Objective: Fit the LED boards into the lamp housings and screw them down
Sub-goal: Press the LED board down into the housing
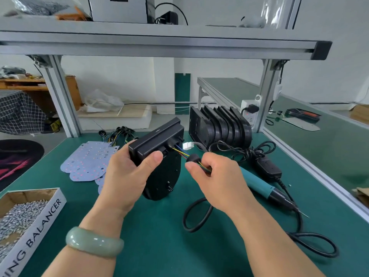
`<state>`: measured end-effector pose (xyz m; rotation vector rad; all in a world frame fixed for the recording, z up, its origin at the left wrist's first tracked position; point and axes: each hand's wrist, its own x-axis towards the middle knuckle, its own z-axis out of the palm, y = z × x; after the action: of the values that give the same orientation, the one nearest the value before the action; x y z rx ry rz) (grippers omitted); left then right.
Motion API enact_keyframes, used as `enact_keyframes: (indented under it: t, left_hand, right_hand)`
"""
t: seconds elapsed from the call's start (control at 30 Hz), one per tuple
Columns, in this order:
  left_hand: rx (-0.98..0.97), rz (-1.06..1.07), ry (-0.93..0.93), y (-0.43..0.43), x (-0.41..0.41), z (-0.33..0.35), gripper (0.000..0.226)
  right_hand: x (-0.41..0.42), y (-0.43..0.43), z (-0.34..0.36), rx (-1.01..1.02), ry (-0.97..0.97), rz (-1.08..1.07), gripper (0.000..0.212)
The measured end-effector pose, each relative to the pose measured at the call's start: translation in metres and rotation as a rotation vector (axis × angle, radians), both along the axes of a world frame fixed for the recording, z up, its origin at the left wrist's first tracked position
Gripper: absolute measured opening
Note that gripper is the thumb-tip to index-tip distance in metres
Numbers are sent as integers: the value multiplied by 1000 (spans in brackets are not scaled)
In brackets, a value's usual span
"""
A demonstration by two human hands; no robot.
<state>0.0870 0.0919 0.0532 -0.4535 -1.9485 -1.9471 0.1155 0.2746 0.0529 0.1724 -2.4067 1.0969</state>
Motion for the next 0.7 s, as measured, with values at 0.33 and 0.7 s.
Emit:
enact_keyframes:
  t: [0.33, 0.7]
  left_hand:
    - [-407, 417, 395, 23, 26, 15, 56]
    - [168, -103, -360, 53, 23, 3, 45]
  right_hand:
    - [5, -17, 8, -104, 98, -40, 45]
    - [12, -24, 7, 123, 86, 131, 27]
